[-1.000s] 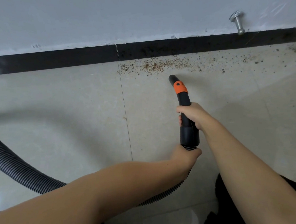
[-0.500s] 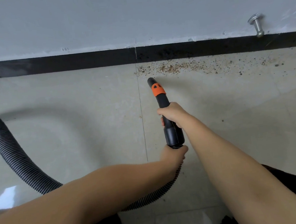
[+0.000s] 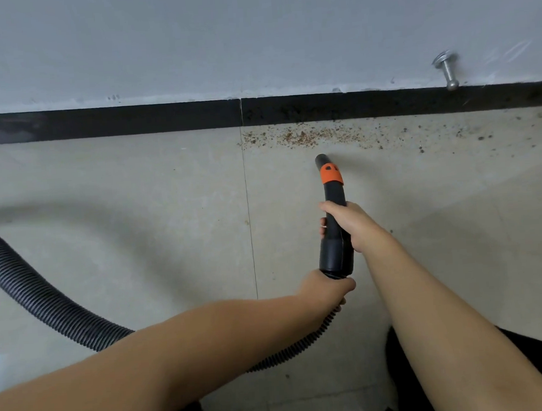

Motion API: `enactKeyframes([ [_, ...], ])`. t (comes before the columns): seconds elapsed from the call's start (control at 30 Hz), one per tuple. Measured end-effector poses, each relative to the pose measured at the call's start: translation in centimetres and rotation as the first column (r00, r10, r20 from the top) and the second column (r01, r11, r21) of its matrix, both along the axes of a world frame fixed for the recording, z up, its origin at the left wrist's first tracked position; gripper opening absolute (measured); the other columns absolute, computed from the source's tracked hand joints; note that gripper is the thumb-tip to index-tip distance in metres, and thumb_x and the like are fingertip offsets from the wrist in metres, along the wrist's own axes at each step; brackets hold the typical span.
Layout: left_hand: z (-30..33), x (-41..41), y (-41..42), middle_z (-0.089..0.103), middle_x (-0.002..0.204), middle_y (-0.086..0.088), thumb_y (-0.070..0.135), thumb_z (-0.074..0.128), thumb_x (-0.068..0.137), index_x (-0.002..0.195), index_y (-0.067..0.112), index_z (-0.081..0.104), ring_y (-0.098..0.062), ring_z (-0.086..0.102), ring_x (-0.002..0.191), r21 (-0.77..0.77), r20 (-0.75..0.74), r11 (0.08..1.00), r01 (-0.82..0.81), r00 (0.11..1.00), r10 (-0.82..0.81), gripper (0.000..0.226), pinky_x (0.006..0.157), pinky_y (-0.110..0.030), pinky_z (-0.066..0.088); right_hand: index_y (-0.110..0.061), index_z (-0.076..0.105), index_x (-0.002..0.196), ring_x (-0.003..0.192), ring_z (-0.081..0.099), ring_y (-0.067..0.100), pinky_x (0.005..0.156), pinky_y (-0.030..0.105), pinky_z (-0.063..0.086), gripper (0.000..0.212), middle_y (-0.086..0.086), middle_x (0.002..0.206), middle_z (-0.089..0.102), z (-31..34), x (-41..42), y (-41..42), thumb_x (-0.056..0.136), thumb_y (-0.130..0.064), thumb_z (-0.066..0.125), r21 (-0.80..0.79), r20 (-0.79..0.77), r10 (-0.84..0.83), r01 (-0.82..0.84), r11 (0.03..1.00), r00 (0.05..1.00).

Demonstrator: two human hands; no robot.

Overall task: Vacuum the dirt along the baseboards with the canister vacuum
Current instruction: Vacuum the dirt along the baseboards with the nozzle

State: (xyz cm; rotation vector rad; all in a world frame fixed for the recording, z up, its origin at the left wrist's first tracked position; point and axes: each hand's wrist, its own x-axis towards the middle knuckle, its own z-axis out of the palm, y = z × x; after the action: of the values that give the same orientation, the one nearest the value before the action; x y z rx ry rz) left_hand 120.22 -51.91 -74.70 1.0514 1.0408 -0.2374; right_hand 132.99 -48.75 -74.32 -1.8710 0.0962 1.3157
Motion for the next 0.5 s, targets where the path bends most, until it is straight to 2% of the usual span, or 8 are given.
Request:
enactKeyframes([
  [0.17, 0.0, 1.8, 0.5, 0.051, 0.068, -0.002, 0.013, 0.058, 0.083, 0.081, 0.019, 0.047, -0.013, 0.047, 0.056, -0.013, 0.012, 0.998, -0.065, 0.998, 0.065, 0.013, 0.055, -0.022, 0.041, -0.01, 0.047, 0.086, 0.049, 0.049, 0.02, 0.051, 0.028, 0.046, 0.009, 0.007, 0.064, 0.052, 0.1, 1.3, 1.4, 0.087, -0.008, 0.056, -0.027, 0.091, 0.031, -0.029, 0.999, 0.995],
  [0.27, -0.5, 1.6, 1.0, 0.05, 0.069, -0.002, 0.012, 0.058, 0.083, 0.082, 0.018, 0.048, -0.013, 0.047, 0.057, 0.009, -0.003, 0.995, -0.1, 0.995, 0.1, 0.012, 0.057, -0.022, 0.042, -0.01, 0.046, 0.081, 0.048, 0.048, 0.02, 0.051, 0.028, 0.046, 0.011, 0.007, 0.063, 0.051, -0.1, 0.9, 2.5, 0.086, -0.005, 0.053, -0.012, 0.082, 0.068, -0.067, 0.998, 0.994],
  [0.5, -1.7, -0.6, 1.9, 0.053, 0.069, -0.003, 0.014, 0.058, 0.083, 0.083, 0.017, 0.05, -0.014, 0.049, 0.058, 0.06, -0.1, 0.967, -0.249, 0.962, 0.254, 0.008, 0.059, -0.023, 0.044, -0.01, 0.048, 0.085, 0.048, 0.049, 0.018, 0.049, 0.026, 0.046, 0.008, 0.006, 0.063, 0.051, -0.9, -3.0, 5.6, 0.085, -0.005, 0.054, 0.026, 0.04, 0.275, -0.277, 0.961, 0.96],
])
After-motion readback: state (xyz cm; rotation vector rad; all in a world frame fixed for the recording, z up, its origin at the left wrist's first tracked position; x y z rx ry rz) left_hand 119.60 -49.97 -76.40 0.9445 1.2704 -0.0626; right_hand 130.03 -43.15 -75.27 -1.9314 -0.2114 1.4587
